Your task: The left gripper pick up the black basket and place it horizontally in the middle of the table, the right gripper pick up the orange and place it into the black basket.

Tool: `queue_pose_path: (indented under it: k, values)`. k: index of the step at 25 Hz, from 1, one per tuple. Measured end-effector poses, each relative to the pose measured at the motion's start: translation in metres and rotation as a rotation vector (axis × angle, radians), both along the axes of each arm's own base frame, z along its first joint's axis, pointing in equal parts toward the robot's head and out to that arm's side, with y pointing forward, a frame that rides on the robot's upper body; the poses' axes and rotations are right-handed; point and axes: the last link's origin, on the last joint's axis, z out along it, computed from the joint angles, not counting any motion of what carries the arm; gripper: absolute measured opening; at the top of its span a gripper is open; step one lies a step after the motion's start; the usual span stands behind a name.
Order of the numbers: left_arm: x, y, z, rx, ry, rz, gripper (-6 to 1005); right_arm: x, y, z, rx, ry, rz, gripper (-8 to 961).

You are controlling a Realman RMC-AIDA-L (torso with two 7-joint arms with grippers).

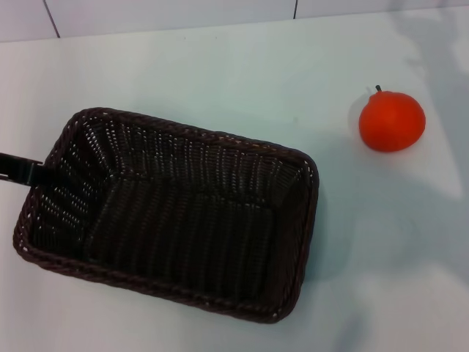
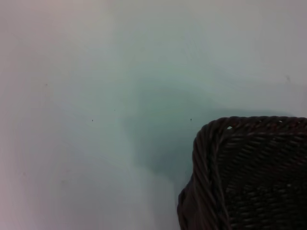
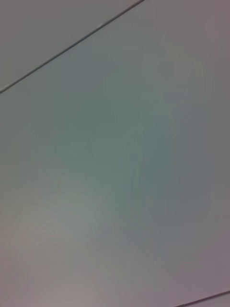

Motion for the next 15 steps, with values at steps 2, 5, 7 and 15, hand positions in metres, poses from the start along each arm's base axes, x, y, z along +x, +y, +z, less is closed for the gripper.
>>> queue_pose_path:
  k: [2,5,7,15]
  values:
    - [0.001,0.0,0.001,0.006,-0.005,0.004,241,0.0,0.0,0.0,-0.001,-0.001,-0.003,944]
    - [0.001,0.0,0.005,0.035,-0.024,0.013,200,0.001,0.0,0.0,-0.001,0.0,-0.007,944]
    - [0.002,0.0,0.01,0.07,-0.077,0.02,191,0.002,-0.001,0.001,-0.001,0.0,-0.011,944]
    - [-0.005,-0.01,0.035,0.21,-0.329,0.068,183,0.005,-0.001,0.002,0.005,0.005,-0.021,945]
